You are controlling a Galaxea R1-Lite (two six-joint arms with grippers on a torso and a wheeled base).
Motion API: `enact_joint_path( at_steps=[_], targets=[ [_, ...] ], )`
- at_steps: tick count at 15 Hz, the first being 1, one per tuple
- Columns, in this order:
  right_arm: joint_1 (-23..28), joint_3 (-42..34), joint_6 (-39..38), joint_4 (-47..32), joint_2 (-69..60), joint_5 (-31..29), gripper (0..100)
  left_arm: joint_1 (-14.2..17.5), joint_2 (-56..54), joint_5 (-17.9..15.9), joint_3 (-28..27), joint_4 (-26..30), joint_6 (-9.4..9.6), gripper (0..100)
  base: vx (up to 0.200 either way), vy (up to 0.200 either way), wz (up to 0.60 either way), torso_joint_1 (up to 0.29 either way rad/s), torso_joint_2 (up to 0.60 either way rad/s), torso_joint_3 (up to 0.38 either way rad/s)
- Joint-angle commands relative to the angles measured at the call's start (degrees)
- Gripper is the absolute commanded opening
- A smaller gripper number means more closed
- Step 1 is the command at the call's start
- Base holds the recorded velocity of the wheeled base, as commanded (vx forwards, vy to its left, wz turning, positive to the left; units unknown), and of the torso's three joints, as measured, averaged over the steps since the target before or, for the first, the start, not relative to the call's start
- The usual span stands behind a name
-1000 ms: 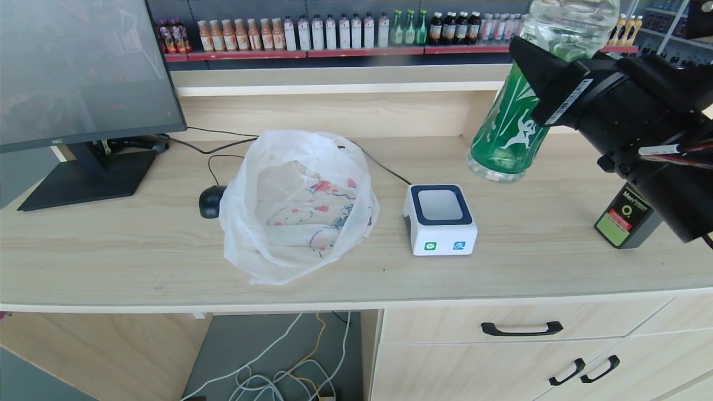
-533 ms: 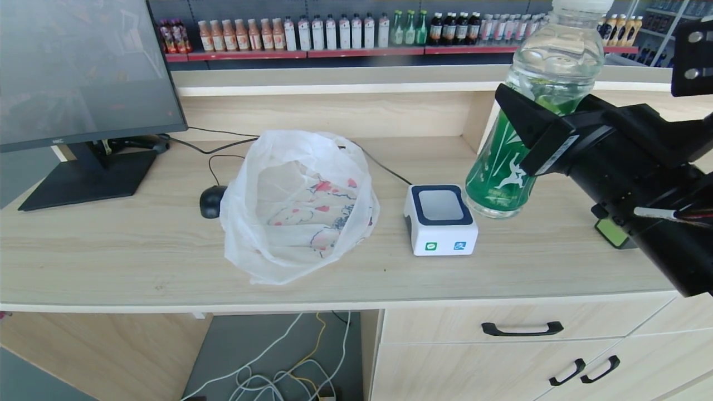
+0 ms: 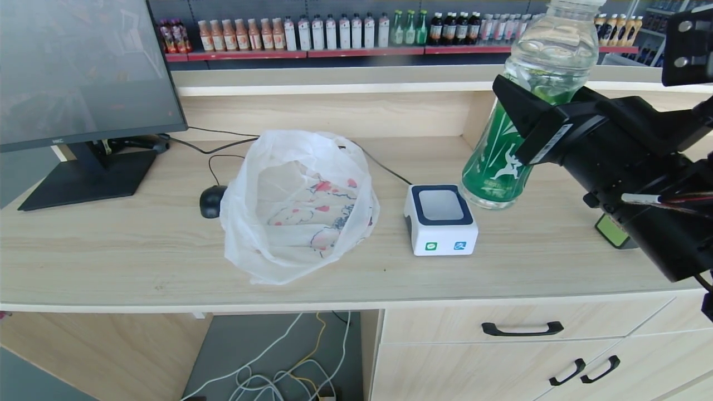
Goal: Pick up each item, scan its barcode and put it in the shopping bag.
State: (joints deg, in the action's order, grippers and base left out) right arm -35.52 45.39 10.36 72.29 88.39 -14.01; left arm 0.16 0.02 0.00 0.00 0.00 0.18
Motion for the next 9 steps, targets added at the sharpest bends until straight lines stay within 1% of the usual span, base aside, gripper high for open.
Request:
enact_joint_path(
  at_steps=[1, 5, 6, 9],
  targets=[
    [1.77, 0.32, -0.17, 0.75, 0.82, 1.0, 0, 0.02, -0.02, 0.0, 0.0, 0.0, -0.01, 100, 0.0, 0.2, 0.0, 0.002, 0.0, 0.007],
    [2.3, 0.58, -3.33, 1.1, 0.46, 1.79, 0, 0.02, -0.02, 0.0, 0.0, 0.0, -0.01, 100, 0.0, 0.2, 0.0, 0.004, 0.0, 0.005],
    [2.39, 0.23, -5.26, 1.36, 0.38, 1.7, 0, 0.02, -0.02, 0.0, 0.0, 0.0, -0.09, 100, 0.0, 0.2, 0.0, 0.012, 0.01, 0.002],
    [2.39, 0.23, -5.53, 1.8, 0.29, 1.79, 0, 0.02, -0.02, 0.0, 0.0, 0.0, -0.09, 100, 0.0, 0.2, 0.0, 0.006, 0.0, 0.001]
  ],
)
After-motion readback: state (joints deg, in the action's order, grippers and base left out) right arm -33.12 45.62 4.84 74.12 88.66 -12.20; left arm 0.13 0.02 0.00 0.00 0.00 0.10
